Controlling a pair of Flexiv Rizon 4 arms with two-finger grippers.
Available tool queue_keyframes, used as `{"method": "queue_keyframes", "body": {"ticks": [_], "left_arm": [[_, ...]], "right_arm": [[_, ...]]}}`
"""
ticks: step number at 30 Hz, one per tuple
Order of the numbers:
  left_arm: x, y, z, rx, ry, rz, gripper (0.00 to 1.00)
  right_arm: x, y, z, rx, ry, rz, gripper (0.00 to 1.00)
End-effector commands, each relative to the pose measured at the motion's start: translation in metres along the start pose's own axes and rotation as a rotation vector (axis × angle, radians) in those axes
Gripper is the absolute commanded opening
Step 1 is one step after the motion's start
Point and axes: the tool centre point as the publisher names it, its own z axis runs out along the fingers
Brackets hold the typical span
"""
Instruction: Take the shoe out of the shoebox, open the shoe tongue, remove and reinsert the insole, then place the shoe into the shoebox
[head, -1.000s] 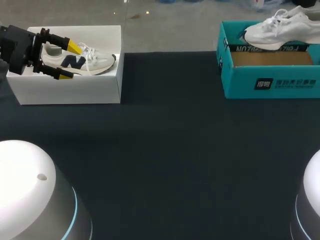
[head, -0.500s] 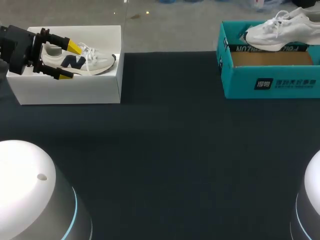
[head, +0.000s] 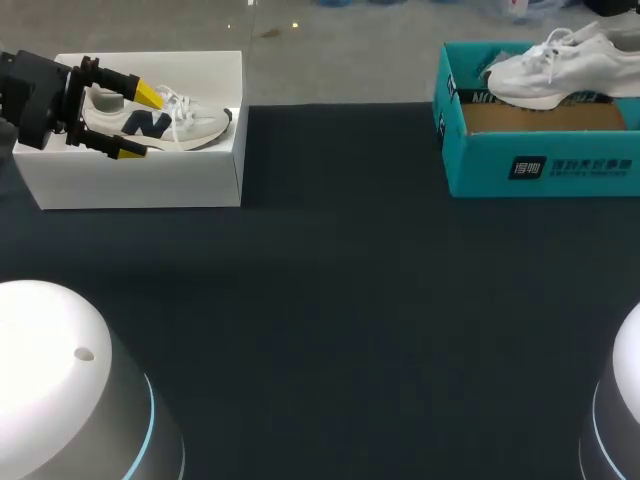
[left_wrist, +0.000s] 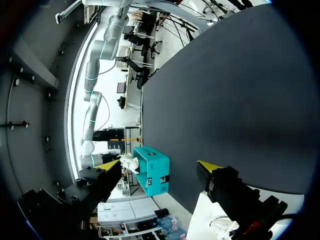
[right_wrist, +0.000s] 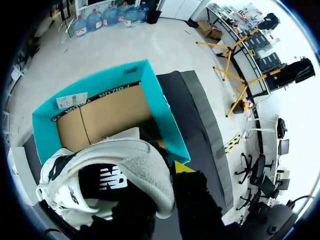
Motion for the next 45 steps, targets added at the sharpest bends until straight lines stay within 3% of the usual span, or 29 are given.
{"method": "queue_keyframes", "body": {"ticks": [1,14,33,45], "left_arm": [[-0.001,0.000,0.000,0.000,0.004,0.000,1.00],[-0.001,0.000,0.000,0.000,0.004,0.000,1.00],[-0.001,0.000,0.000,0.000,0.004,0.000,1.00],[-0.001,0.000,0.000,0.000,0.004,0.000,1.00]], "right_arm": [[0.006,-0.005,0.017,-0.023,0.018,-0.011,0.00],[0.013,0.000,0.063,0.033,0.020,0.022,0.00],[0.034,0.003,0.133,0.010,0.015,0.093,0.00],[0.037,-0.004,0.171,0.052,-0.009,0.073,0.00]]}}
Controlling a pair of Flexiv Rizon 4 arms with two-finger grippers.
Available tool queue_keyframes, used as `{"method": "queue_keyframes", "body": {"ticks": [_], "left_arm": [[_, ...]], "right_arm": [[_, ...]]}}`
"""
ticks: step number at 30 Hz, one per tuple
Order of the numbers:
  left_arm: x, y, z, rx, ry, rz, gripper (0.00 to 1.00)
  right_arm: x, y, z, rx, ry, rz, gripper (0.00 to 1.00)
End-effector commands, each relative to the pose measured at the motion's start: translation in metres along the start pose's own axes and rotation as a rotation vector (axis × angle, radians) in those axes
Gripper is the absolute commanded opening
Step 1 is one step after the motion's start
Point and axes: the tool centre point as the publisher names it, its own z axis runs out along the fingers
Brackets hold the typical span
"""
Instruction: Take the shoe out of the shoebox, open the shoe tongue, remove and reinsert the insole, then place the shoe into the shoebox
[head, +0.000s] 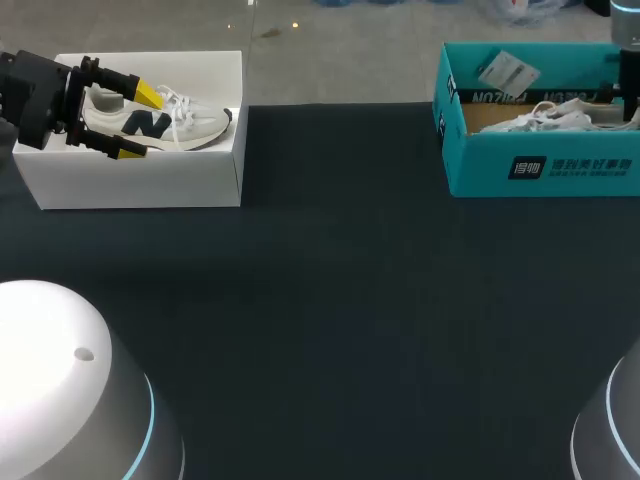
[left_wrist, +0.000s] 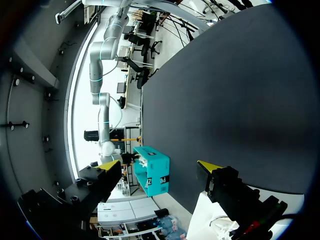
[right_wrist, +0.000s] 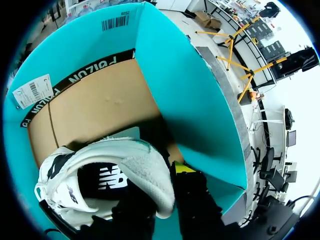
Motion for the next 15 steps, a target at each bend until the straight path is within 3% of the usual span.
{"method": "queue_keyframes", "body": {"ticks": [1,15], "left_arm": [[-0.001,0.000,0.000,0.000,0.004,0.000,1.00],[-0.001,0.000,0.000,0.000,0.004,0.000,1.00]], "right_arm": [[0.006,0.004,0.016,0.016,-0.006,0.003,0.00],[0.009,0.002,0.046,0.059,-0.018,0.031,0.00]]}}
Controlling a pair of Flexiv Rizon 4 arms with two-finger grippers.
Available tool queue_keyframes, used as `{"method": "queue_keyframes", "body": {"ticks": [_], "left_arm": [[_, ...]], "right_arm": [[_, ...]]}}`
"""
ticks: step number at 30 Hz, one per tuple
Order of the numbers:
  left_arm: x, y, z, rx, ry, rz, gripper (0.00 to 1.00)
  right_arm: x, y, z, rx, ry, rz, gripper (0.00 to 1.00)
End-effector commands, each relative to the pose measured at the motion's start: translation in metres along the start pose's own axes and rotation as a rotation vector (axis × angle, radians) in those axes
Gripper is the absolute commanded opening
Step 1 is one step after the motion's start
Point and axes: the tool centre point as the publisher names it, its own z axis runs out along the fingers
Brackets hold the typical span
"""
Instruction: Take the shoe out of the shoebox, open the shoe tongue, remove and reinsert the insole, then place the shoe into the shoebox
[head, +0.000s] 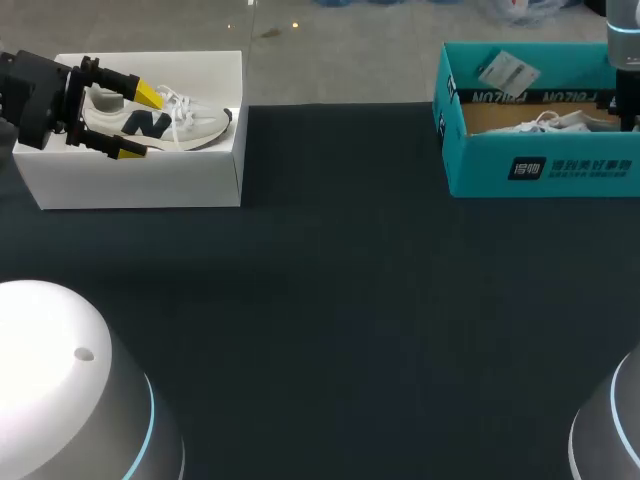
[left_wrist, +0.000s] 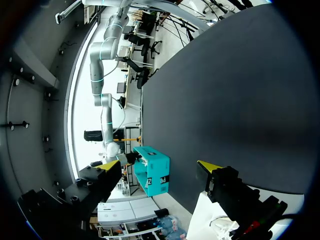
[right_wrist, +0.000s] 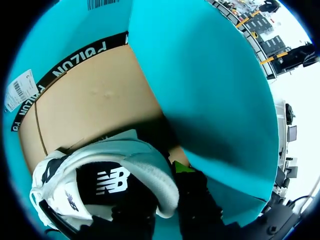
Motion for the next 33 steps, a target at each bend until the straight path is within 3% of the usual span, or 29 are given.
{"method": "queue_keyframes", "body": {"ticks": [1,6,8,16,19,33], "left_arm": [[-0.001,0.000,0.000,0.000,0.004,0.000,1.00],[-0.001,0.000,0.000,0.000,0.004,0.000,1.00],[-0.001,0.000,0.000,0.000,0.004,0.000,1.00],[-0.001,0.000,0.000,0.000,0.004,0.000,1.00],[-0.001,0.000,0.000,0.000,0.004,0.000,1.00],[-0.001,0.000,0.000,0.000,0.004,0.000,1.00]], "right_arm": [[0.005,0.006,0.010,0.018,-0.013,0.008,0.00],[0.003,0.004,0.009,0.026,-0.014,0.015,0.02],[0.000,0.004,0.005,0.024,-0.011,0.019,0.35],[-0.012,-0.002,-0.020,0.009,0.028,0.032,0.63],[-0.017,-0.006,-0.037,-0.015,0.045,0.032,0.80],[-0.027,-0.036,-0.125,-0.129,0.171,-0.017,1.00]]}}
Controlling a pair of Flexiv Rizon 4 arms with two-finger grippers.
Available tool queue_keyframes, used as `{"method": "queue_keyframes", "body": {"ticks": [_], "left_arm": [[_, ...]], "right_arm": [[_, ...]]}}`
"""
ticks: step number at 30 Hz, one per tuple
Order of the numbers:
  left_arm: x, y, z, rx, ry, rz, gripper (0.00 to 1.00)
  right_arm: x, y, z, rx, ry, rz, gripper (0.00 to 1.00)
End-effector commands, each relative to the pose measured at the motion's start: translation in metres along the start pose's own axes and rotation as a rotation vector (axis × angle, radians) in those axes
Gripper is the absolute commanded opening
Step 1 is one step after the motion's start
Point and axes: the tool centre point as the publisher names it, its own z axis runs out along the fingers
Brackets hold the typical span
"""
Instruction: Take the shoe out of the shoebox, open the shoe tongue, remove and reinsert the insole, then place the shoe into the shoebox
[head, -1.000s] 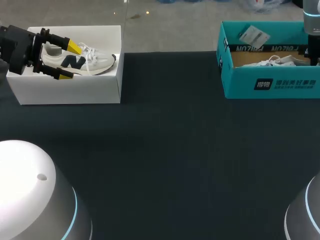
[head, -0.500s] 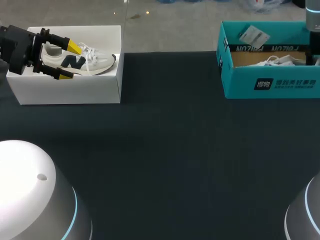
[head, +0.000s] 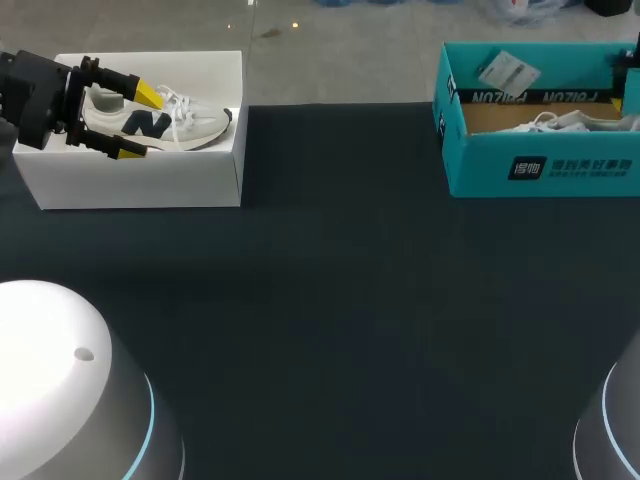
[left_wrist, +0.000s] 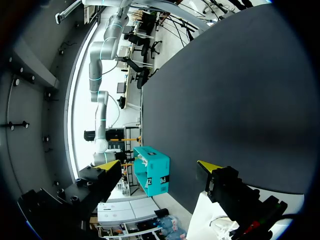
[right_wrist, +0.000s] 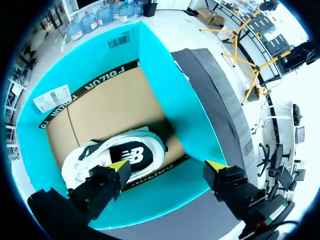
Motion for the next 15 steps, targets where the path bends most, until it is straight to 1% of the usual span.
{"method": "queue_keyframes", "body": {"ticks": [1,5,9,11,14,15], "left_arm": [[-0.001,0.000,0.000,0.000,0.004,0.000,1.00],[-0.001,0.000,0.000,0.000,0.004,0.000,1.00],[-0.001,0.000,0.000,0.000,0.004,0.000,1.00],[-0.001,0.000,0.000,0.000,0.004,0.000,1.00],[-0.001,0.000,0.000,0.000,0.004,0.000,1.00],[-0.001,0.000,0.000,0.000,0.004,0.000,1.00]], "right_arm": [[-0.007,-0.030,-0.038,-0.101,0.049,-0.027,1.00],[-0.004,-0.046,-0.063,-0.127,0.095,-0.084,1.00],[-0.001,-0.062,-0.079,-0.144,0.125,-0.148,1.00],[0.001,-0.069,-0.082,-0.153,0.128,-0.172,1.00],[0.004,-0.084,-0.085,-0.136,0.148,-0.229,1.00],[0.006,-0.089,-0.084,-0.139,0.140,-0.251,1.00]]}}
